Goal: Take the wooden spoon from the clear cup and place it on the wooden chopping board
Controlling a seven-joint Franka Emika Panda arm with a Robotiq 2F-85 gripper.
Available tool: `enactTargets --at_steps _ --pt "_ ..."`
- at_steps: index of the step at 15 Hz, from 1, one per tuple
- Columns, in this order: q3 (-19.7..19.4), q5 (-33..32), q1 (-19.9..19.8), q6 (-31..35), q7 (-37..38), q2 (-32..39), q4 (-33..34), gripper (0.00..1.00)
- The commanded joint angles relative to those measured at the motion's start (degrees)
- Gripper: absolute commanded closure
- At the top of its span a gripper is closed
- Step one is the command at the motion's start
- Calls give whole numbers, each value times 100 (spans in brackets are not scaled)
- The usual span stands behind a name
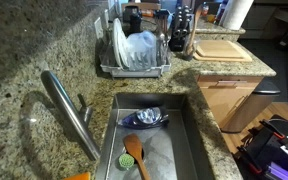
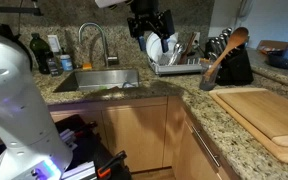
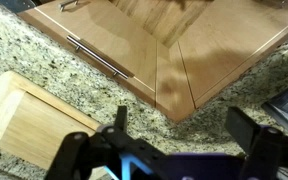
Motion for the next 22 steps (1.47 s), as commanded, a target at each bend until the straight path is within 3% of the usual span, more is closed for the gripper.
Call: enactTargets --at_steps 1,4,6,9,10,11,12,14,15,17,21,22 --pt "43 45 -45 -14 -31 9 13 0" --pt "442 -513 -313 1387 708 812 -23 0" --pt "359 -1290 -178 2277 1274 1481 303 0" --pt "583 -2418 -881 3529 2537 2519 680 0" --pt "548 -2358 -880 3372 2940 2888 933 0" --pt "570 -1640 -760 3318 2622 3246 1162 0" --pt "626 -1863 -866 3288 2451 2463 597 0" --pt "616 -1642 -835 3280 2506 3025 955 0" --pt "685 -1886 -906 3405 2571 3000 936 0" --pt "683 -1724 -1106 3479 3263 3447 1429 0" --pt "411 -1376 -1381 3498 3730 4416 2817 0" --pt "281 -942 -1301 3317 3668 4672 3173 0"
